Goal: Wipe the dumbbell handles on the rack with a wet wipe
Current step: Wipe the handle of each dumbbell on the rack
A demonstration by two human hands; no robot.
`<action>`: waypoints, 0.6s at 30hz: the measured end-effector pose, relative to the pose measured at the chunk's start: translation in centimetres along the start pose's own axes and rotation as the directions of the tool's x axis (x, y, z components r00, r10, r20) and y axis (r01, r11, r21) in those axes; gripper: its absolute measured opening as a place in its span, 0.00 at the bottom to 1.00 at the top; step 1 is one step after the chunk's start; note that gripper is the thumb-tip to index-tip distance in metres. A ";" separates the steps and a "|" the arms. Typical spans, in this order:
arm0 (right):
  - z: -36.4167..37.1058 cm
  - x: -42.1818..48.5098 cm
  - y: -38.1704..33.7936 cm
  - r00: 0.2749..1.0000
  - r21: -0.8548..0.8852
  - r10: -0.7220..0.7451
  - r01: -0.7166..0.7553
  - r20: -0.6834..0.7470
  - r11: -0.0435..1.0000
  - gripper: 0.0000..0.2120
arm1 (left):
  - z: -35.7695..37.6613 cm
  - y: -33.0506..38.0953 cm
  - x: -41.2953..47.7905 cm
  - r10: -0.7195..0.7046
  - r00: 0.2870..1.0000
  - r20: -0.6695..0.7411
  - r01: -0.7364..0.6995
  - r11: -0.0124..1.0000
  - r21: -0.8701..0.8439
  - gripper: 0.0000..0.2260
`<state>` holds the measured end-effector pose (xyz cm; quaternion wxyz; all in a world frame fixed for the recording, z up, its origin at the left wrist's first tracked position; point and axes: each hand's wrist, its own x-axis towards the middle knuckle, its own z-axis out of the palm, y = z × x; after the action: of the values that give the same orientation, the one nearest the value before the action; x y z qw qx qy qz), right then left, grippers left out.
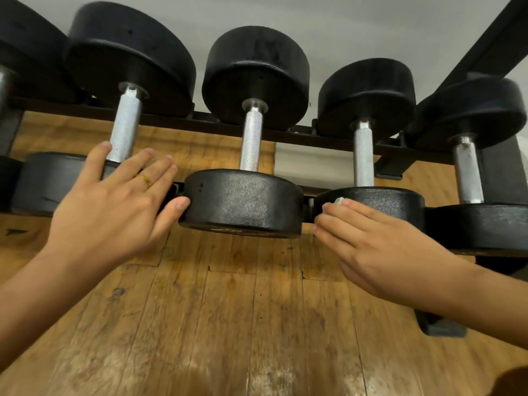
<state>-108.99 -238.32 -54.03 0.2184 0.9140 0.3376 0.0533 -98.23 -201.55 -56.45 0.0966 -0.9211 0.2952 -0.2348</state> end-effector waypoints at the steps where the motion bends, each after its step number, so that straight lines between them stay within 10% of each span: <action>1: -0.2 0.6 0.1 1.000 0.012 0.010 -0.010 0.000 1.000 0.26 | -0.1 0.0 0.0 0.006 1.000 0.000 -0.006 1.000 -0.002 0.29; 12: -0.4 0.0 1.5 0.985 0.359 0.088 -0.031 -0.145 0.933 0.25 | -2.2 -1.6 0.7 0.143 0.978 0.149 -0.127 0.985 -0.117 0.28; 18: -1.8 4.3 0.7 0.787 0.784 0.596 -0.264 -0.162 0.562 0.10 | -2.1 -4.3 2.2 0.338 0.924 0.180 -0.306 0.934 -0.185 0.25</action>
<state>-105.73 -235.39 -52.33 -0.2583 0.9443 0.1279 0.1586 -95.57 -199.46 -52.41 0.0930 -0.8840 0.4482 -0.0944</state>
